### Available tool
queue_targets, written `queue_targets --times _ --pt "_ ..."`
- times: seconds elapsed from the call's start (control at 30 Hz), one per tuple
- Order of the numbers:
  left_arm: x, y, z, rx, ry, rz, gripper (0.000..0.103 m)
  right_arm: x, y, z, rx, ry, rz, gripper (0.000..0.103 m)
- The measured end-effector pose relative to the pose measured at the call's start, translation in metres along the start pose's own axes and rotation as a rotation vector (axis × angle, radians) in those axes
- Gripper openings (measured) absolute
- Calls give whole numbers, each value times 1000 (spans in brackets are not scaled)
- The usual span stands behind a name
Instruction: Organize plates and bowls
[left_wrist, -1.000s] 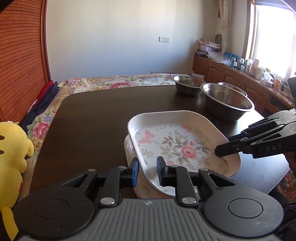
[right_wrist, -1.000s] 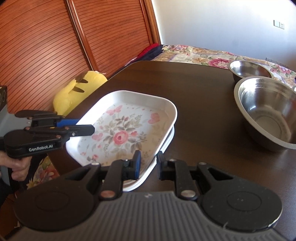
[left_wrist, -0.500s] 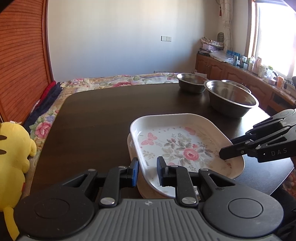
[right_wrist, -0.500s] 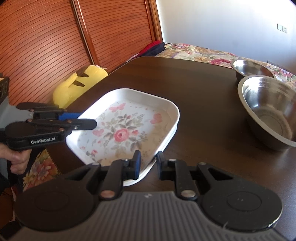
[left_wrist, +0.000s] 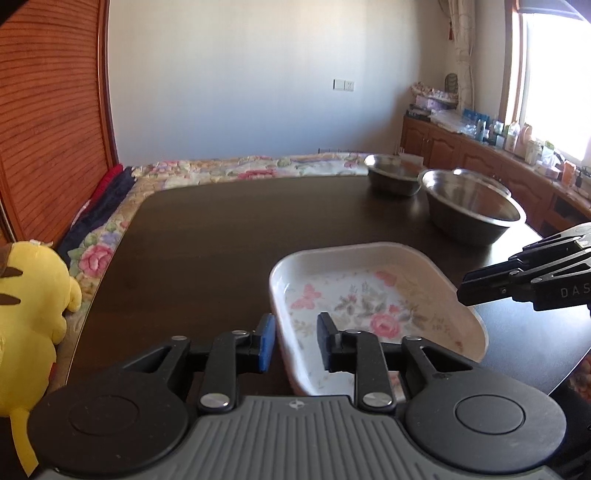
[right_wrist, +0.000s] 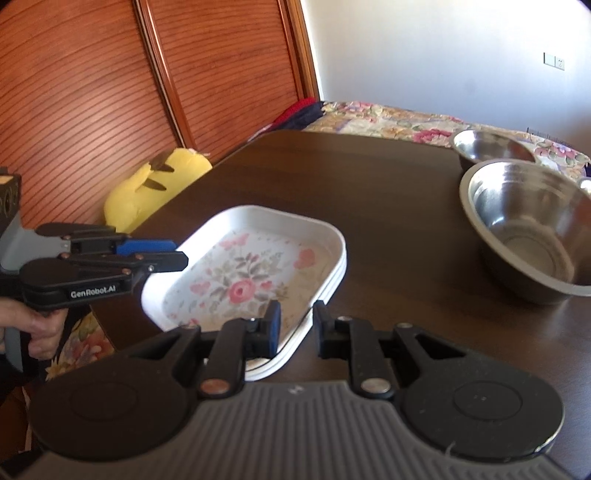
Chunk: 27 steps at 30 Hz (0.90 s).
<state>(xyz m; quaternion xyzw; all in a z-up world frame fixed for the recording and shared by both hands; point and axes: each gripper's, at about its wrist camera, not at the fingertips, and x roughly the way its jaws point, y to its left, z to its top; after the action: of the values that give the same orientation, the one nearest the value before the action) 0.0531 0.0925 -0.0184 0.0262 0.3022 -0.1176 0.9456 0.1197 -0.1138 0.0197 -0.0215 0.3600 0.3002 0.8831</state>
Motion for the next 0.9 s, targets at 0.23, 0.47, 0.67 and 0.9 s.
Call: queue_targets --times 0.23,0.47,0.67,0.9 --pt "-2 -17 16 24 -51 -19 50 -24 -17 3 5 -100 -62 21" --pt "13 -51 35 59 -79 -73 64 -52 -50 3 24 -191 -149 21" --pt "34 -80 52 65 -95 -124 65 -70 -77 -2 29 -259 -234 28" --pt "56 -110 72 84 -81 -150 65 -74 -107 -7 29 -294 -292 32"
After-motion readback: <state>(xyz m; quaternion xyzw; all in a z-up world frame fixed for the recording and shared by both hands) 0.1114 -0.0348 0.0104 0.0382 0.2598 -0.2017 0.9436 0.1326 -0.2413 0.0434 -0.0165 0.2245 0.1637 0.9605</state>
